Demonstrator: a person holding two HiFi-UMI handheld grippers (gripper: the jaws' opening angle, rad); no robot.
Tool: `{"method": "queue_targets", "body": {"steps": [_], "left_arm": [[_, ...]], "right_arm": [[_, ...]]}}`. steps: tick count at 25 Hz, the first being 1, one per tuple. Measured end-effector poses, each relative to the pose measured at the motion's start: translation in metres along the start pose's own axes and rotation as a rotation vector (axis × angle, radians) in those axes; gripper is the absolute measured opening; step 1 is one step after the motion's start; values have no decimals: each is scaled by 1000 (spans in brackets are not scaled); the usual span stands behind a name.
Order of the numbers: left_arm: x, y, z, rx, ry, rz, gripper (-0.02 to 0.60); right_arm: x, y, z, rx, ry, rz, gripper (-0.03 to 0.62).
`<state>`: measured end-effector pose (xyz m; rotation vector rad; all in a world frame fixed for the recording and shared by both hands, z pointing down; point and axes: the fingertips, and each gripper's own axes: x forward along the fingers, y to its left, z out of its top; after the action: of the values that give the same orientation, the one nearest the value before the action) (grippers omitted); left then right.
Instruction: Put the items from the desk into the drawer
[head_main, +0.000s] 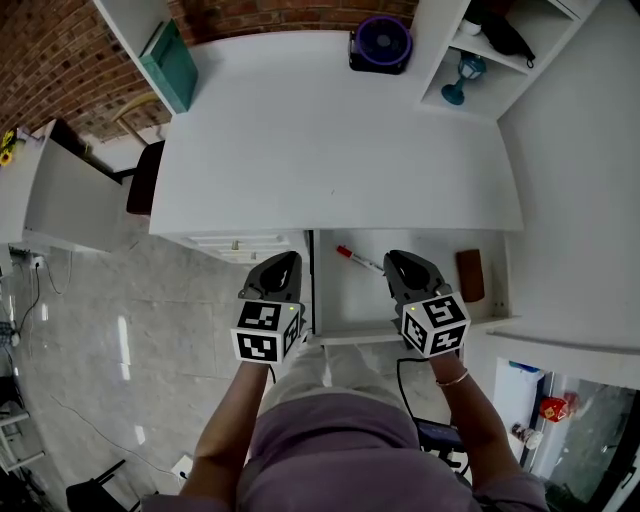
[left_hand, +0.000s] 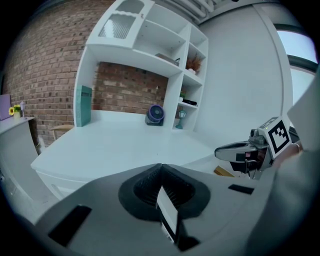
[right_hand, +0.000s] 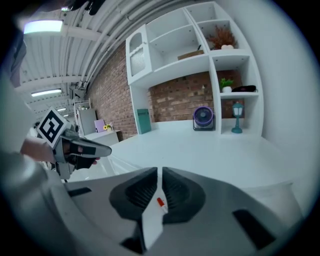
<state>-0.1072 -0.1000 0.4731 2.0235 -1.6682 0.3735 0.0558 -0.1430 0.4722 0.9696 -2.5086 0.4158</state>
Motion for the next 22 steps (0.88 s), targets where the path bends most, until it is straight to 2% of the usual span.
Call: {"method": "queue_targets", "body": {"steps": [11,22], "left_arm": [[-2,-7,8,53,-14,-52,-2],[-6,-21,19,96,-30,-99,-2]], "right_arm": [[-41,2,25,47,-120,-91,5],[-78,8,41,97,-220,-149,5]]}}
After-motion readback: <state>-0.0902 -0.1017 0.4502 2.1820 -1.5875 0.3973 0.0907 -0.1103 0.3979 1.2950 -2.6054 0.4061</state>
